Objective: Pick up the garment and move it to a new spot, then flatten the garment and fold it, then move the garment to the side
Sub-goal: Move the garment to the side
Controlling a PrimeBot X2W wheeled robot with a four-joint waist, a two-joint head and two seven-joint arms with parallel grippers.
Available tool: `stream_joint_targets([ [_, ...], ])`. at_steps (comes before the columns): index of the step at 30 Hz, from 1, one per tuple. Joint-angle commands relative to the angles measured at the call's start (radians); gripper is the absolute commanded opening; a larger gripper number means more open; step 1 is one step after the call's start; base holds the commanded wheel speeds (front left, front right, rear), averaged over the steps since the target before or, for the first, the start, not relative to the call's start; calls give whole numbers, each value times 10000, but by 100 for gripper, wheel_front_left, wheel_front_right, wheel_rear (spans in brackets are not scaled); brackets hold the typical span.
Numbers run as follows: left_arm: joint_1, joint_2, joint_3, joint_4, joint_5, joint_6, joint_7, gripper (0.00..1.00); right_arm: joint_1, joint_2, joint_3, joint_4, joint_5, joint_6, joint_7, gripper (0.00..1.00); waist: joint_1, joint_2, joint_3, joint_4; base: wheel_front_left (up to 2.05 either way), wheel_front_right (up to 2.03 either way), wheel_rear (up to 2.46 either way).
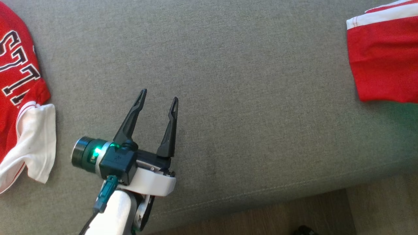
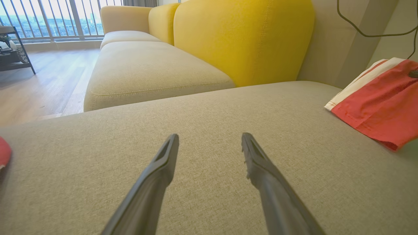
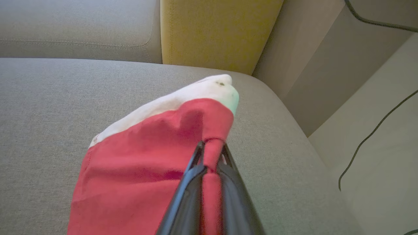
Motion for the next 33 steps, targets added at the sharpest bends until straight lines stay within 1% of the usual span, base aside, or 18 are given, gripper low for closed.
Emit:
stream_joint_targets([
  [1,-258,79,317,-371,90,-19,-51,100,-167,-275,12,-288,-98,-4,-92,0,-1,0,12,-4,0,0,0],
  [4,-285,82,293,-361,97,-26,-51,100,-248,-241,-40,-203,-334,-4,-184,0,-1,0,53,-21,0,0,0],
  [5,-293,82,286,-359,97,-27,-51,100,-278,-215,-103,-162,-414,-4,-225,15,-1,0,60,-22,0,0,0],
  [6,-303,80,277,-357,94,-31,-51,100,-308,-189,-202,-124,-517,-4,-292,84,-1,0,71,-19,0,0,0],
  [7,-316,78,268,-355,90,-35,-51,100,-325,-177,-274,-90,-641,-4,-364,100,-1,0,76,-12,0,0,0],
  [13,-339,47,265,-296,15,-30,-51,100,-282,-77,-697,-170,-1520,-4,-832,100,-1,0,-56,36,0,0,0],
  [16,-312,4,255,-261,-38,-2,-51,100,-214,182,-816,-487,-1999,-4,-1121,100,-1,0,-259,73,0,0,0],
  [20,-208,-69,232,-187,-119,68,-51,100,106,946,-463,-1205,-2200,-4,-1317,100,-1,0,-660,141,0,0,0],
  [25,-27,-157,311,-106,-266,228,-51,100,779,1961,295,-2134,-2134,-4,-1412,100,-1,0,-1269,298,0,0,0],
  [28,77,-213,360,-29,-385,324,-51,100,1236,2514,675,-2574,-2091,-4,-1547,100,-1,0,-1661,497,0,0,0],
  [33,286,-293,431,10,-596,524,-51,100,2116,3274,1081,-3068,-1944,-4,-2118,100,-1,0,-2248,926,0,0,0],
])
